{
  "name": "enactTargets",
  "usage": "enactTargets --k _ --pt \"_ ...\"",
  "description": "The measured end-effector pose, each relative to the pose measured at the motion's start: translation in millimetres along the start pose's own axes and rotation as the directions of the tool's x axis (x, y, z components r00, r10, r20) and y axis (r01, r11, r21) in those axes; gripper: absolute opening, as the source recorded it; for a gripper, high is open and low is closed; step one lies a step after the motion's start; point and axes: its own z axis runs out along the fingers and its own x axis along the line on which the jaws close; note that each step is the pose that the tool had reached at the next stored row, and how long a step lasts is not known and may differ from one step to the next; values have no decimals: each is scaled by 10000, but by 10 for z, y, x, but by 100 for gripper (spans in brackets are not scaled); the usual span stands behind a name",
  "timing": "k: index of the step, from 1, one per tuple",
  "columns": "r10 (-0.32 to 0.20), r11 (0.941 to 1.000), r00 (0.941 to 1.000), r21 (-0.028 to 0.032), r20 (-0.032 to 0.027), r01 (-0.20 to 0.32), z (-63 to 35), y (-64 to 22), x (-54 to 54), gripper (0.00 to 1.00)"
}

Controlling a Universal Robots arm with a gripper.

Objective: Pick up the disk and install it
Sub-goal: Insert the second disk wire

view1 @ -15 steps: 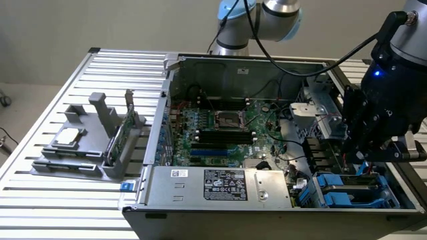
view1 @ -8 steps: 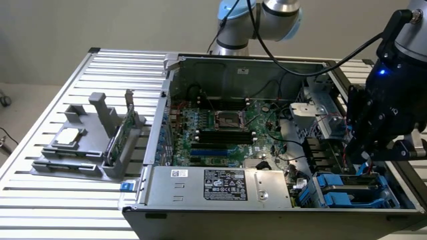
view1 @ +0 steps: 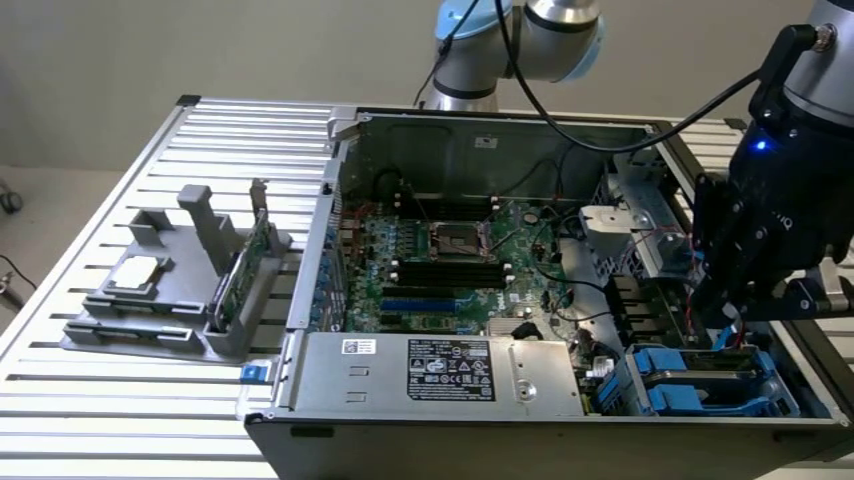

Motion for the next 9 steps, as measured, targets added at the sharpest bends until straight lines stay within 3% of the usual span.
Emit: enactTargets --k 9 --pt "-23 10000 9999 0 103 23 57 35 25 26"
